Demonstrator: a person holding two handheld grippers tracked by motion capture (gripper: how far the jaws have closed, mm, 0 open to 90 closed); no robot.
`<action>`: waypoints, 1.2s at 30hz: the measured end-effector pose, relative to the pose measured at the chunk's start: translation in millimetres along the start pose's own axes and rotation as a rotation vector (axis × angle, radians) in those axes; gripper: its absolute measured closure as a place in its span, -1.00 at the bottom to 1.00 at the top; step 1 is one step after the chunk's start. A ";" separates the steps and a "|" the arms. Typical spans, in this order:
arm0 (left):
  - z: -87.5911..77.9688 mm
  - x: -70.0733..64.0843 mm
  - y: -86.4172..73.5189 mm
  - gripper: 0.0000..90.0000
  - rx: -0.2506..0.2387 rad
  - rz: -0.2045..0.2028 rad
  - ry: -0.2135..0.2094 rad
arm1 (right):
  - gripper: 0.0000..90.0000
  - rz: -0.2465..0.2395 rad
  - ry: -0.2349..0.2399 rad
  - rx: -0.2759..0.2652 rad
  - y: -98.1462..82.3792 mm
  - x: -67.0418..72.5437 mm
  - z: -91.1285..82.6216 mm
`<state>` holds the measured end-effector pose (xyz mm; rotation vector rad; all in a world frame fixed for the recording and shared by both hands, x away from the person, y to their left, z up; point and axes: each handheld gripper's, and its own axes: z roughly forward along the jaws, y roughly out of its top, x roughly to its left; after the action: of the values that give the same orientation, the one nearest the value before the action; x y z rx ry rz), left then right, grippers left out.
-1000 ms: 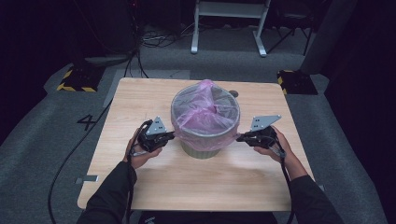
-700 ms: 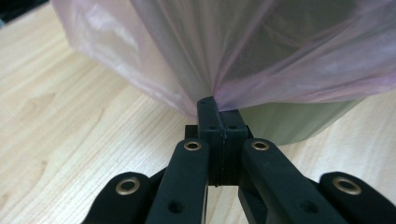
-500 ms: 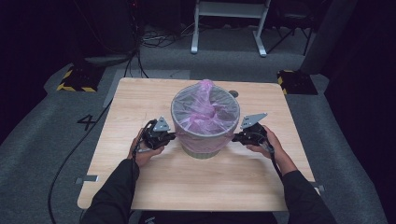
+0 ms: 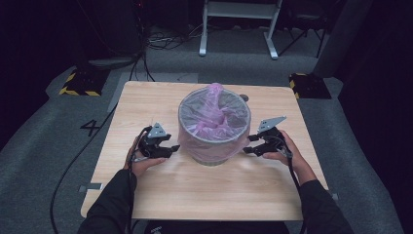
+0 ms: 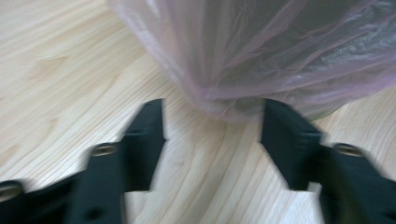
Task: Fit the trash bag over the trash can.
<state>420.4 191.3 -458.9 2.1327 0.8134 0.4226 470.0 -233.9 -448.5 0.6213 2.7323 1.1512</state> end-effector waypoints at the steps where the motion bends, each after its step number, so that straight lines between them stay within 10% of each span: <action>1: -4.5 -1.4 -1.2 -0.29 -0.003 0.004 0.011 | -0.23 0.005 0.005 -0.009 -1.5 0.1 -4.3; 7: -20.4 -9.3 -7.0 -0.68 -0.020 -0.043 -0.054 | -0.57 0.045 -0.015 -0.131 -12.5 2.0 -33.3; 15: -21.3 -33.7 -15.6 -0.65 0.026 -0.014 -0.013 | -0.57 0.006 -0.119 -0.280 7.8 22.0 -75.6; 19: -14.0 -45.1 -25.8 -0.64 0.070 0.019 -0.031 | -0.55 -0.006 -0.177 -0.285 20.0 28.8 -89.7; 36: -7.8 -54.8 -51.5 -0.65 0.132 -0.002 -0.025 | -0.57 -0.012 -0.168 -0.386 55.5 38.1 -104.2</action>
<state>354.8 183.1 -495.6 2.2546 0.8493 0.3484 426.7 -252.2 -333.7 0.6121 2.2838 1.4934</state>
